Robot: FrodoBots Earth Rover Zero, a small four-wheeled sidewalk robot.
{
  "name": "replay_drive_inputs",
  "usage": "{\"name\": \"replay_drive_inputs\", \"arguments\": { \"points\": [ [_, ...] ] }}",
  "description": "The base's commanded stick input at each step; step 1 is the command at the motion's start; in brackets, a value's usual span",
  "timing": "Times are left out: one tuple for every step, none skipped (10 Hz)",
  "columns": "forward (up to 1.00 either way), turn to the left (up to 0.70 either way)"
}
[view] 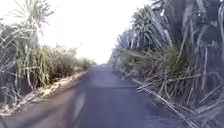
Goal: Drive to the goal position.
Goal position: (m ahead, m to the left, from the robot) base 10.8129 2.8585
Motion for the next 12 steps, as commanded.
{"name": "replay_drive_inputs", "arguments": {
  "points": [
    [0.70, 0.00],
    [0.70, 0.00],
    [0.70, 0.00],
    [0.70, 0.00],
    [0.70, 0.00],
    [0.70, 0.00],
    [0.70, 0.00],
    [0.70, 0.00],
    [0.70, 0.00],
    [0.70, 0.00],
    [0.70, 0.00],
    [0.70, 0.00]
  ]
}}
